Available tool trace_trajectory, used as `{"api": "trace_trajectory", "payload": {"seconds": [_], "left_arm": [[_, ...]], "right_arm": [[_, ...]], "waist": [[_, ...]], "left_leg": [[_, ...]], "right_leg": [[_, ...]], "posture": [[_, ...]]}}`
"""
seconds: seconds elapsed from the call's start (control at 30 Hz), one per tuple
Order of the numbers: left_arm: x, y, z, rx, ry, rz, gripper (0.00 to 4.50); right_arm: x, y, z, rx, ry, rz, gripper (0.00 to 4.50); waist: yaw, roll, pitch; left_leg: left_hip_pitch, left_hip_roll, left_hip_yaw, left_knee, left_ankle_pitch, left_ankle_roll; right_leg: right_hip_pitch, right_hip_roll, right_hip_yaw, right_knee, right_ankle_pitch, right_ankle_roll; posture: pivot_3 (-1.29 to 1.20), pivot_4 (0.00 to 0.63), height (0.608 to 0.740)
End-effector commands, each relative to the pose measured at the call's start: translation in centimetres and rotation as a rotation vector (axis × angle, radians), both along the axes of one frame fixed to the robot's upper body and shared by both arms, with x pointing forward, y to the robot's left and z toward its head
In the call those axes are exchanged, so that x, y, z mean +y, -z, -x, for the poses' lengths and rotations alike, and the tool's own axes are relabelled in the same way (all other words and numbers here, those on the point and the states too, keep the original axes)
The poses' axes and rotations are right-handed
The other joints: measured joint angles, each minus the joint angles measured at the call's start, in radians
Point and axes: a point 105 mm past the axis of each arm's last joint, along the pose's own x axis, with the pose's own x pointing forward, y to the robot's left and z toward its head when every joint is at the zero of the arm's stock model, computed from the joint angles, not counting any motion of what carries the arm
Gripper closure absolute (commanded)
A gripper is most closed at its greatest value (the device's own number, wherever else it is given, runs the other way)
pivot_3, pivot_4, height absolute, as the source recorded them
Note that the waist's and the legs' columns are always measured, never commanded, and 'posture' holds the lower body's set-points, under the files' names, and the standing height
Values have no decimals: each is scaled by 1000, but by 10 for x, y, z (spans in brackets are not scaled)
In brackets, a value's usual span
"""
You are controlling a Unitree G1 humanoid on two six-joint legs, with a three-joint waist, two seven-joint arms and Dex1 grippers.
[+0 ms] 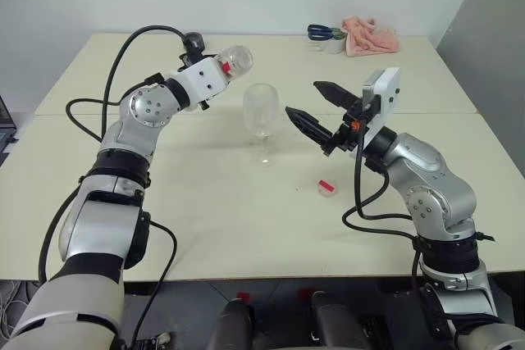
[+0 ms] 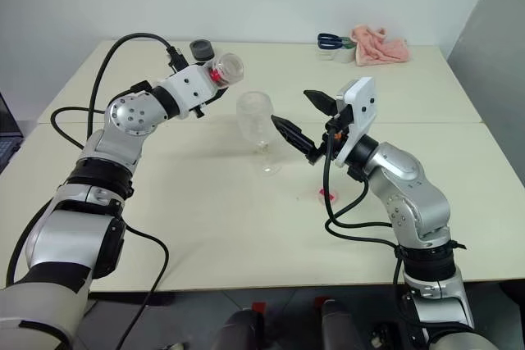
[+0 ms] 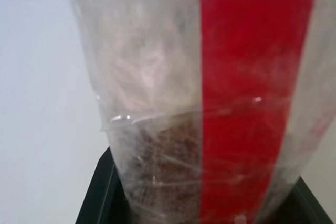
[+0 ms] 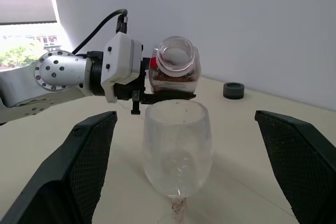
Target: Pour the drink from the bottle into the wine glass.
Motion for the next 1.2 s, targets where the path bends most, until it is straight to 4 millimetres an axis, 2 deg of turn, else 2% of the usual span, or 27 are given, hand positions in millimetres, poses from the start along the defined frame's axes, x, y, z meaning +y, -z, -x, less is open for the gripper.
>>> {"api": "trace_trajectory", "payload": {"seconds": [0.03,0.47,1.2], "left_arm": [[-1,-28,3,-105,8,-50,2845],[-8,-35,3,-194,20,-206,2845],[0,-49,2,-306,-22,-400,2845]], "right_arm": [[1,-13,5,-58,-10,-11,0],[2,-12,6,-58,-12,-18,0],[6,-8,5,-48,-8,-36,0]], "waist": [[0,0,0],[1,0,0],[2,0,0]], "left_leg": [[0,0,0,0,0,0],[0,0,0,0,0,0],[0,0,0,1,0,0]], "right_leg": [[0,0,0,0,0,0],[0,0,0,1,0,0],[0,0,0,2,0,0]], "posture": [[0,150,740],[0,150,740],[0,150,740]]}}
